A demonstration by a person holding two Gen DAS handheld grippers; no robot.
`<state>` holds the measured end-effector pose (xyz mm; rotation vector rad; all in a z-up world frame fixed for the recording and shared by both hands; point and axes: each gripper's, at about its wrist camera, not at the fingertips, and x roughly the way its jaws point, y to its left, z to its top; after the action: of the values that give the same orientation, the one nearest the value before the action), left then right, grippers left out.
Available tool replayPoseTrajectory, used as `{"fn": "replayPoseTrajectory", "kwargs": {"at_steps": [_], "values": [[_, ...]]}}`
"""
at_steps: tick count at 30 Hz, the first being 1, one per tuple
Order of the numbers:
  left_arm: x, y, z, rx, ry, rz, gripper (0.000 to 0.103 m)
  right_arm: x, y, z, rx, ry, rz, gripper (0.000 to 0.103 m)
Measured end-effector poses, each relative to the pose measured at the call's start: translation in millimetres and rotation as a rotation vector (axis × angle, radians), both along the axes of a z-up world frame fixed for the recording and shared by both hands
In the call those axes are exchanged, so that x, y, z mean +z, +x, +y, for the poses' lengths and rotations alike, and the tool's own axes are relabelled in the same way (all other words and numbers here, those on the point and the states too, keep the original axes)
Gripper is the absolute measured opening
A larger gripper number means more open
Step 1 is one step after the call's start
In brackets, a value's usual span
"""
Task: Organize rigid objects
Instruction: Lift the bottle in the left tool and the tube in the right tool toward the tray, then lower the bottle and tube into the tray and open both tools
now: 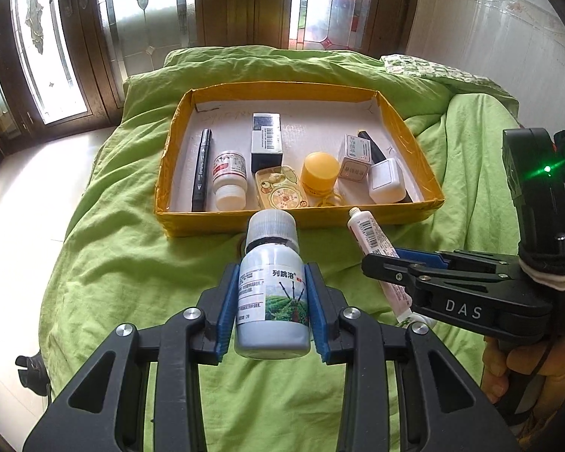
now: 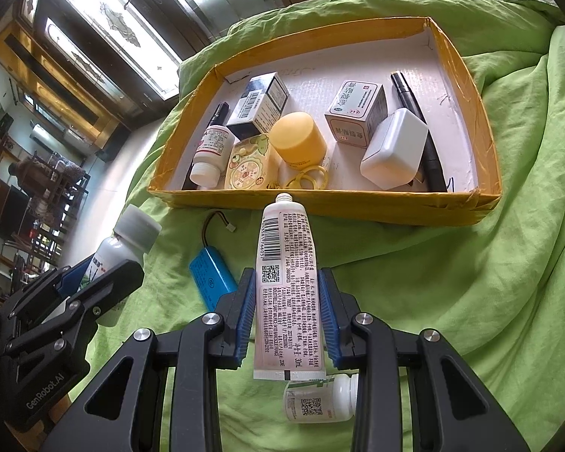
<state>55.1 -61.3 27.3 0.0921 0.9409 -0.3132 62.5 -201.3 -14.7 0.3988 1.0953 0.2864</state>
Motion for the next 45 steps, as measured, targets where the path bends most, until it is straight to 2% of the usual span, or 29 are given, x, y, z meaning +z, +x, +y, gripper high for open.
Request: {"fn": "replayPoseTrajectory", "kwargs": {"at_steps": [7,14,23,29,34,41,45], "values": [[0.1,10.4,-1.6,0.007,-0.004,-0.026,0.032,4.5,-1.3,-2.0,-0.009,-0.001,-0.012,0.029],[3.4,36.8,7.7,0.059,-0.07,-0.059,0.032,9.9,0.2,-4.6,-0.026,-0.006,-0.029,0.029],[18.5,89.4,8.7,0.081,-0.069,-0.167,0.032,16.5,3.5,-7.5,-0.04,-0.003,-0.047,0.029],[28.2,122.2,8.4,0.061,-0.091,-0.228,0.032,14.2,2.5,-3.7,-0.031,-0.024,-0.039,0.029],[25.1,140.1,22.2,0.068,-0.17,-0.209,0.032,14.0,8.0,-2.1,-0.036,-0.032,-0.036,0.029],[4.8,155.5,28.0,0.073,-0.182,-0.164,0.032,20.5,17.9,-4.3,-0.059,-0.054,-0.041,0.029],[3.3,169.3,21.0,0.055,-0.144,-0.159,0.032,27.0,26.5,-10.2,-0.076,-0.066,-0.04,0.029]]}}
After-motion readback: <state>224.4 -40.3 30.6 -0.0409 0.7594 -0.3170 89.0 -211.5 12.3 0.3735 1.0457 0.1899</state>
